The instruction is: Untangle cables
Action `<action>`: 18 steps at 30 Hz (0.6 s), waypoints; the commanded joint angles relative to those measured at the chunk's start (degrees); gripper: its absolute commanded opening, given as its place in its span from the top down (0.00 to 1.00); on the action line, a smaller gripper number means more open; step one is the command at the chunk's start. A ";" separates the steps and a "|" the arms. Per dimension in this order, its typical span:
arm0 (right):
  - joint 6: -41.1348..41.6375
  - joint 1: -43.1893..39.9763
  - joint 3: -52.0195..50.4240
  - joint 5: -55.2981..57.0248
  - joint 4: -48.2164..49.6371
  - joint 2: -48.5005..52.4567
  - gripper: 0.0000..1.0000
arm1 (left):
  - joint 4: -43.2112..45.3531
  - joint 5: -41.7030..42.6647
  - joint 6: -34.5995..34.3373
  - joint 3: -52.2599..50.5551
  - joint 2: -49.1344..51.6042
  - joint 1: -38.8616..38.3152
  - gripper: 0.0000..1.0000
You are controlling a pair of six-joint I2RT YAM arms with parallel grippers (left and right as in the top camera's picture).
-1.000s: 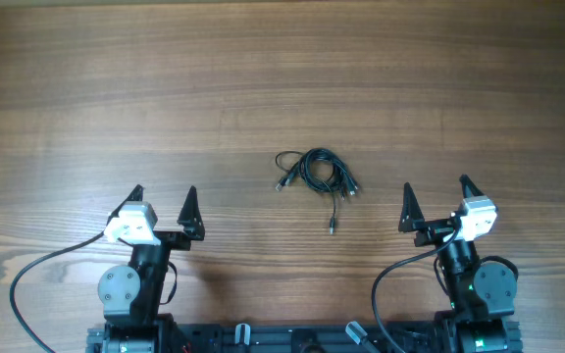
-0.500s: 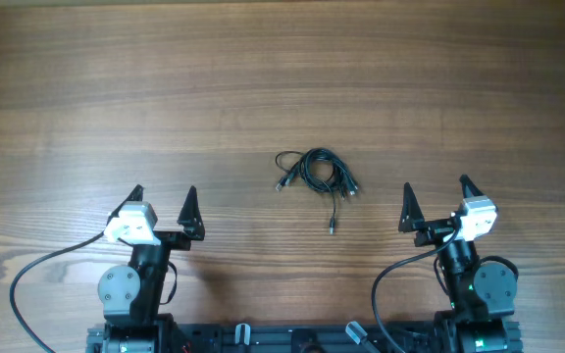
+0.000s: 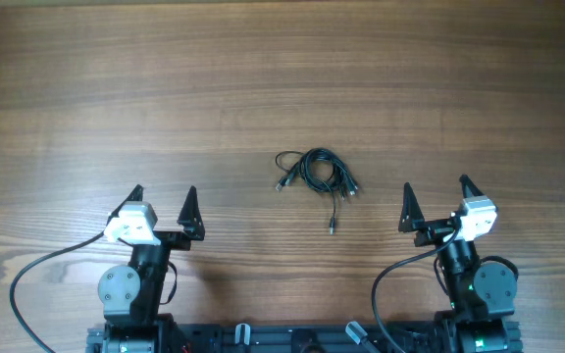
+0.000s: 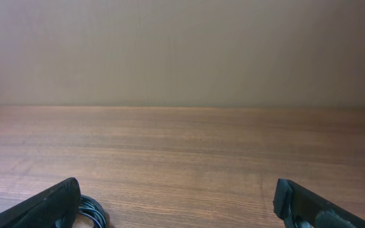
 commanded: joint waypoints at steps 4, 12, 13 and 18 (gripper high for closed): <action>0.02 0.24 -0.07 0.11 0.09 -0.42 0.00 | -2.89 -0.35 -2.08 1.05 0.15 -0.33 0.00; 0.00 0.24 -0.07 0.11 0.09 -0.42 0.00 | -9.62 -0.33 -2.10 8.68 8.94 -0.33 0.00; 0.02 0.24 -0.07 0.11 0.09 -0.42 0.00 | -10.84 -0.33 -2.10 9.97 10.43 -0.33 0.00; 0.02 0.24 -0.07 0.13 0.09 -0.42 0.00 | -20.44 1.25 -5.40 20.35 22.21 -0.33 0.00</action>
